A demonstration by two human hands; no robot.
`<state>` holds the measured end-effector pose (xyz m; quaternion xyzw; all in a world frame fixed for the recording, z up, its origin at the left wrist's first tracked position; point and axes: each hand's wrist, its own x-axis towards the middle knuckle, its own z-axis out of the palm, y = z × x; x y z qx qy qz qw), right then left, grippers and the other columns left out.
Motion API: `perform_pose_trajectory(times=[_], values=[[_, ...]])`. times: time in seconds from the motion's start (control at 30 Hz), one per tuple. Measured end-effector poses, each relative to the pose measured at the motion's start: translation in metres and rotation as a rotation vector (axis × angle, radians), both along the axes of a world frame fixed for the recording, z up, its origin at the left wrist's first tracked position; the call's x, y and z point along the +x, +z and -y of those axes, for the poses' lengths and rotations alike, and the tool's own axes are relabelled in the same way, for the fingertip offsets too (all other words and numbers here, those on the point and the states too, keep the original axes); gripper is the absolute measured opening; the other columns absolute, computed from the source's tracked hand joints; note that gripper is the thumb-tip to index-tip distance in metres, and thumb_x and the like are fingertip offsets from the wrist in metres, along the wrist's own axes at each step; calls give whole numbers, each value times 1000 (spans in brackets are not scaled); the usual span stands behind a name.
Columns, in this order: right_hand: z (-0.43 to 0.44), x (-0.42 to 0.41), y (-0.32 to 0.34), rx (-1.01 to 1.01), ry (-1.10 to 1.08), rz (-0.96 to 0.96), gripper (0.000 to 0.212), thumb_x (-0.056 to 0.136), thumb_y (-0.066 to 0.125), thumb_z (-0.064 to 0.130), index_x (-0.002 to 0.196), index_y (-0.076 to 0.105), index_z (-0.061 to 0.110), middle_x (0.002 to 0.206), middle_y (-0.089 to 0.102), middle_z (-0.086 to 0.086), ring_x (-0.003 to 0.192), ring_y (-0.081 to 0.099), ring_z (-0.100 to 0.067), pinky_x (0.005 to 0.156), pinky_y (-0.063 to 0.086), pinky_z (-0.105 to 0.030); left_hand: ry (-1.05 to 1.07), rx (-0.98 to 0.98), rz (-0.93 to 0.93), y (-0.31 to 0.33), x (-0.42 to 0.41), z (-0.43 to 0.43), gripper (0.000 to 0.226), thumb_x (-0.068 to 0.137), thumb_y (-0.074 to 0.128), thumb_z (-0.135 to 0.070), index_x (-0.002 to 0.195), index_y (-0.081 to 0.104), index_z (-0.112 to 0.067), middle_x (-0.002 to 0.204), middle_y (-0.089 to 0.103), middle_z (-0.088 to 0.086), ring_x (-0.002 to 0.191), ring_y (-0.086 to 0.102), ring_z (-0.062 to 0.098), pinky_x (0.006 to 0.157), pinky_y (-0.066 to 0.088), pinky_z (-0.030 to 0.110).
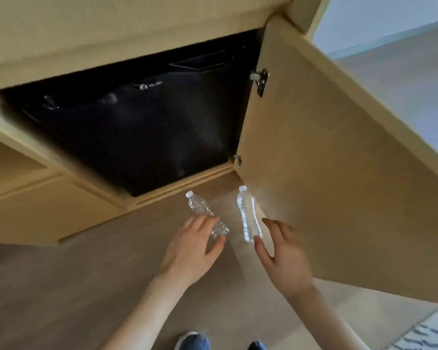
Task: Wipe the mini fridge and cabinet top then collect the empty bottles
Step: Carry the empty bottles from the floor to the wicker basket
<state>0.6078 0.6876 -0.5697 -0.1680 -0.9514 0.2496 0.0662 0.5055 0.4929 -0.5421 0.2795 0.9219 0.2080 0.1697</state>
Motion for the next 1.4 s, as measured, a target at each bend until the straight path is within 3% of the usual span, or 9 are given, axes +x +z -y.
perform_pose_trajectory(times=[0.17,0.37,0.5,0.6,0.7,0.8,1.03,1.23,1.4], values=[[-8,-3,-148,41,12,20,48,92,47,43,123,63,11,113,68,-6,102,63,-28,86,47,-29,-44,-60,26,-145,3,6,78,83,13,-64,144,46,-30,141,50,-13,131,42,14,104,34,23],[-22,-23,-214,71,4,-75,52,93,43,46,129,60,14,117,66,-4,109,51,-18,83,47,-28,-26,-2,-15,-219,-23,8,55,96,35,-55,144,46,-28,144,47,-12,135,40,14,103,36,26],[-31,-39,-233,10,-16,-14,52,95,49,43,135,57,11,125,64,-7,115,54,-26,89,46,-33,200,208,90,-258,-42,-5,43,95,60,-40,135,54,-26,135,57,-7,122,56,15,99,44,28],[-34,-52,-252,-43,-81,132,54,98,57,39,143,48,11,133,58,-8,123,52,-30,96,45,-37,410,223,185,-283,-47,-18,43,92,65,-42,127,54,-20,118,65,-4,101,64,17,81,47,29],[-36,-62,-273,-53,-167,275,60,96,55,45,144,42,10,129,58,-11,121,53,-29,93,46,-37,677,223,352,-310,-55,-33,69,76,66,-61,120,52,-10,108,66,7,99,65,27,79,49,34],[-35,-70,-291,-70,-276,393,62,97,52,48,142,40,7,127,56,-14,118,55,-31,91,46,-37,842,216,473,-327,-62,-45,91,62,63,-71,123,53,-3,116,64,13,111,61,32,90,48,34],[-26,-78,-314,-280,-435,366,52,87,68,44,118,54,5,111,62,-11,105,60,-31,77,41,-33,940,276,677,-341,-58,-55,73,68,65,-65,115,58,-9,106,68,7,100,66,29,84,51,33],[-23,-80,-321,-279,-441,326,61,85,71,41,127,53,1,124,58,-15,119,52,-39,97,41,-41,949,391,709,-335,-49,-57,29,75,74,-40,62,66,-15,56,64,-5,68,67,20,73,58,33],[-25,-82,-322,-292,-426,298,65,84,72,45,131,52,5,123,60,-13,118,53,-36,95,43,-38,996,488,752,-328,-38,-53,23,77,80,-29,69,61,-18,50,62,-9,63,61,13,85,59,43]])
